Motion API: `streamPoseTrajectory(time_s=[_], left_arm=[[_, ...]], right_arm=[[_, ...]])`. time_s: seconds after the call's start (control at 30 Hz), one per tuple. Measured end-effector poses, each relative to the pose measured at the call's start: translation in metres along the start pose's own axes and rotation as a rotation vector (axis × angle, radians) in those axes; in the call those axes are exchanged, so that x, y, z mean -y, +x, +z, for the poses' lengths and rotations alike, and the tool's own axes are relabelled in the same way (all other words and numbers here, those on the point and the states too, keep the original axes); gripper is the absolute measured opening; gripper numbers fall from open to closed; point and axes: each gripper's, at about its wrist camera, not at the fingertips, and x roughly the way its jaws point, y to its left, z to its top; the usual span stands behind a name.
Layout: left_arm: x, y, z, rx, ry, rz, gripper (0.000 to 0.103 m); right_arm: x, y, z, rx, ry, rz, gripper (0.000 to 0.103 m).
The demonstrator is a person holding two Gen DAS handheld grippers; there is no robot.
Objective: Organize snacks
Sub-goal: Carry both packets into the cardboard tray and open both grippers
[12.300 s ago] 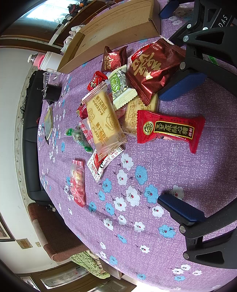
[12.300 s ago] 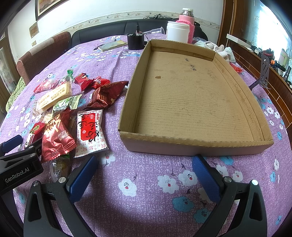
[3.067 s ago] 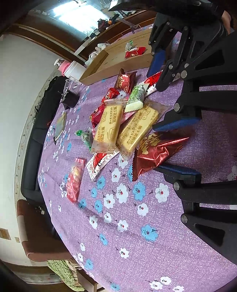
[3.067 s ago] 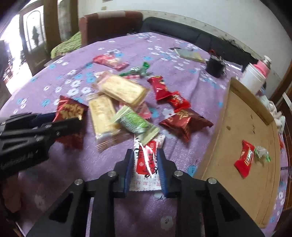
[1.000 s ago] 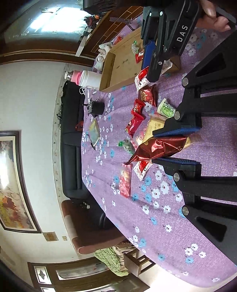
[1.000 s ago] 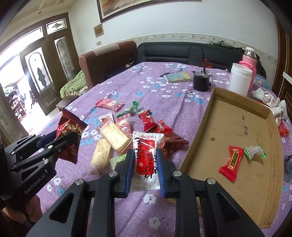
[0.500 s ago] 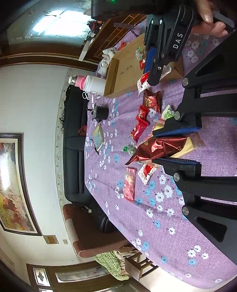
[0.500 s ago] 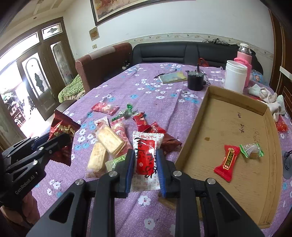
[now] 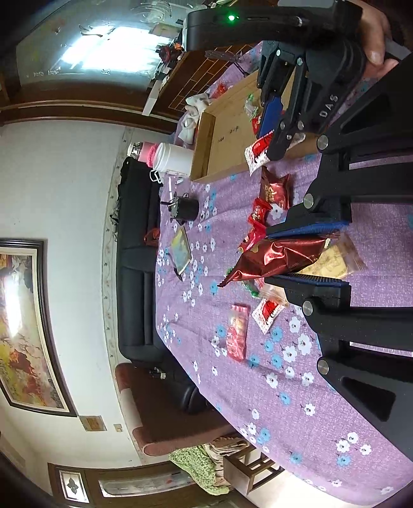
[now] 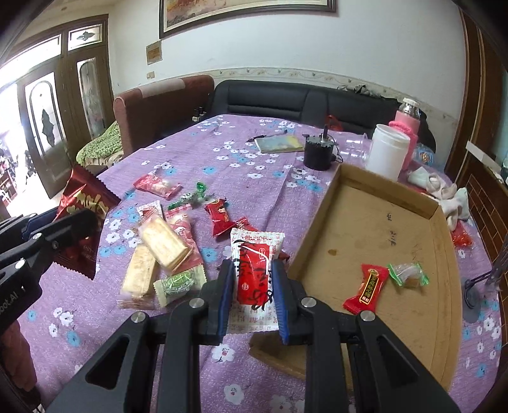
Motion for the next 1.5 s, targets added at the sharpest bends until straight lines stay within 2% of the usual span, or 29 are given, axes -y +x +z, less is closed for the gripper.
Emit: streamPoseTrajectory(time_s=[0.47, 0.63, 0.77, 1.0, 1.1, 1.23, 1.37, 1.43, 1.5], left_arm=[[0.026, 0.003, 0.017, 0.005, 0.032, -0.050, 0.022], [0.048, 0.012, 0.030, -0.011, 0.033, -0.124, 0.022], [0.076, 0.025, 0.036, -0.051, 0.050, -0.229, 0.022], [0.146, 0.058, 0.028, -0.134, 0.112, -0.381, 0.021], [0.165, 0.069, 0.016, -0.167, 0.140, -0.397, 0.021], [0.169, 0.080, 0.005, -0.202, 0.154, -0.397, 0.021], [0.167, 0.086, 0.002, -0.230, 0.144, -0.403, 0.021], [0.165, 0.087, 0.003, -0.237, 0.132, -0.409, 0.021], [0.163, 0.086, 0.004, -0.240, 0.126, -0.408, 0.021]], right_arm=[[0.009, -0.003, 0.003, 0.007, 0.027, -0.013, 0.023], [0.048, -0.007, 0.009, 0.014, 0.144, -0.016, 0.023], [0.097, -0.010, 0.011, 0.016, 0.281, -0.042, 0.023], [0.178, -0.008, -0.005, -0.028, 0.495, -0.137, 0.023], [0.188, 0.001, -0.013, -0.068, 0.534, -0.146, 0.023], [0.186, 0.011, -0.016, -0.118, 0.520, -0.169, 0.023], [0.186, 0.017, -0.019, -0.151, 0.515, -0.192, 0.033], [0.188, 0.018, -0.018, -0.145, 0.522, -0.189, 0.045], [0.187, 0.010, -0.017, -0.105, 0.529, -0.186, 0.048]])
